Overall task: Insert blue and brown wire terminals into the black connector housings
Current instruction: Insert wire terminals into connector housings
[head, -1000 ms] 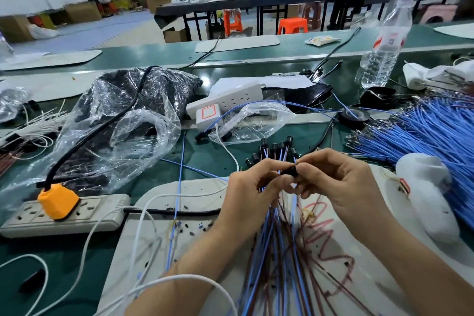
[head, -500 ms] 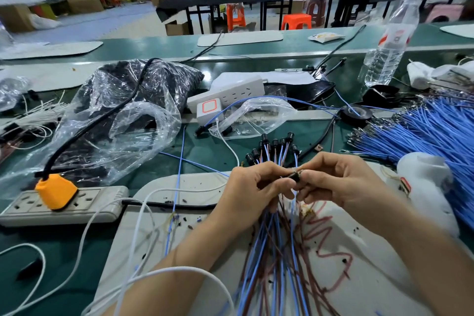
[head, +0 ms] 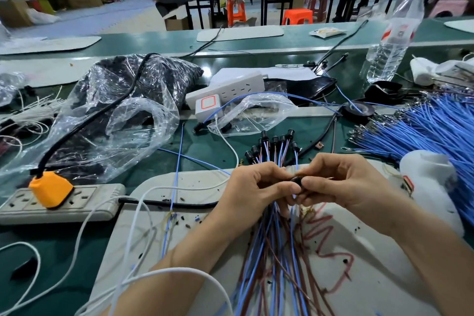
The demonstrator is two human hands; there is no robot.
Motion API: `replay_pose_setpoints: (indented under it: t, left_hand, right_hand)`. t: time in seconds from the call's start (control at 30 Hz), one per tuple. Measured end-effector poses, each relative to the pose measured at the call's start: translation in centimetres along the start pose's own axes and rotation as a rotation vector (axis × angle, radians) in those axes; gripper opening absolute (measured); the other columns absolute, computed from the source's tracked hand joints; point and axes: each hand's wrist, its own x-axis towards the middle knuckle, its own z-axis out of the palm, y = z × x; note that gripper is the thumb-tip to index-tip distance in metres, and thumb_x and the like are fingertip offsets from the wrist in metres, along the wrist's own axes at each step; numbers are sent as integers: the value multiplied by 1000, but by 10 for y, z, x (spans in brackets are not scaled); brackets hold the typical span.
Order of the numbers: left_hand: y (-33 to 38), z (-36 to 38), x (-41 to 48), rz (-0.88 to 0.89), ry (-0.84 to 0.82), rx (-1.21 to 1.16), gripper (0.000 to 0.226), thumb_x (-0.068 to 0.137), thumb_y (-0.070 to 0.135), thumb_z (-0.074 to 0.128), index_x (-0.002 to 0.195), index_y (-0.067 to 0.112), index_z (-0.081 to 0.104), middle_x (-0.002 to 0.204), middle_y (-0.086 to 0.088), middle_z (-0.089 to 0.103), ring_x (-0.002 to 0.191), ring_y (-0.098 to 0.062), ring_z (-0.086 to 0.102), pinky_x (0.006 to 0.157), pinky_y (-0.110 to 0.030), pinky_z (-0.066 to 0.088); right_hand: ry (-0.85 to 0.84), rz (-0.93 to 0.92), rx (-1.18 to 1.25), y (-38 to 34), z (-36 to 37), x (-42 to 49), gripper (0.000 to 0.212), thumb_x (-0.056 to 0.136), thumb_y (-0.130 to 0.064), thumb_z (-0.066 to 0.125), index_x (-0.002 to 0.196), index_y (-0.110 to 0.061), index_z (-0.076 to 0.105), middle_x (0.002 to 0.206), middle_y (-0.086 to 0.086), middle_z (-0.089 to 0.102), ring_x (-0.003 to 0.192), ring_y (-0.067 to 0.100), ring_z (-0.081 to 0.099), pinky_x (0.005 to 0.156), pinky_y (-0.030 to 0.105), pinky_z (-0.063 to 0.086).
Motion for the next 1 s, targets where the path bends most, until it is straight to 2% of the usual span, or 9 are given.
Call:
replay_pose_setpoints:
  t: [0.13,0.27,0.43,0.53,0.6,0.67,0.77,0.9,1.0]
  left_hand:
    - [-1,1,1,-40,2,-51,15,68,13,70,77,4,62,57,-1,66,41,-14,58,45,-21,50]
    - [-3,0,2,-54,19,-32,17,66,19,71,75,8,63,59,-2,67,40,-16,59,44,-21,50]
    - [-3,-3,1,5,27,30,10,71,21,72,77,16,65,63,0,69,48,-14,62,49,-21,51]
    - [-1,-3,1,65,57,160,15,79,13,72,80,26,65,67,10,69,58,-5,63,59,-21,52]
    - [2,-2,0,132,59,261,15,81,16,72,84,29,66,73,12,67,63,-6,62,66,-20,50]
    - [4,-1,-1,201,58,326,14,82,17,70,95,23,70,85,5,62,72,-13,61,71,-21,49]
    - [7,1,0,235,67,346,19,83,17,69,102,20,70,94,-4,51,76,-16,57,73,-18,46]
    - [8,0,-1,242,92,353,21,82,20,68,101,28,69,90,-1,48,77,-17,57,73,-16,44]
    - [8,1,-1,255,85,359,22,82,19,68,100,31,70,85,-1,47,75,-17,57,73,-20,46]
  right_hand:
    - [-4,37,-3,2,1,3,8,66,-6,71,73,-8,74,77,20,72,63,25,71,60,24,57]
    - [9,82,62,7,0,7,8,67,-5,68,70,-8,75,77,17,72,61,24,70,59,25,58]
    - [5,126,273,13,0,10,11,73,-3,62,76,-1,73,72,22,68,57,22,68,52,22,56]
    - [-9,146,359,14,3,11,13,78,-10,60,83,-1,66,71,16,63,53,18,65,49,20,54]
    - [-40,178,372,14,4,11,28,80,-19,59,99,2,58,75,14,56,51,16,60,46,19,51]
    - [-80,195,358,14,3,10,42,79,-28,65,107,3,59,78,13,54,52,14,56,46,18,50]
    - [-147,171,364,12,3,8,52,62,-45,85,98,-9,73,75,9,59,52,12,56,47,18,50]
    - [-182,175,390,13,3,8,51,62,-44,85,99,-11,75,80,7,58,62,11,56,54,18,51]
    - [-250,194,413,15,5,7,54,62,-48,85,100,-12,75,79,2,60,65,8,57,55,17,49]
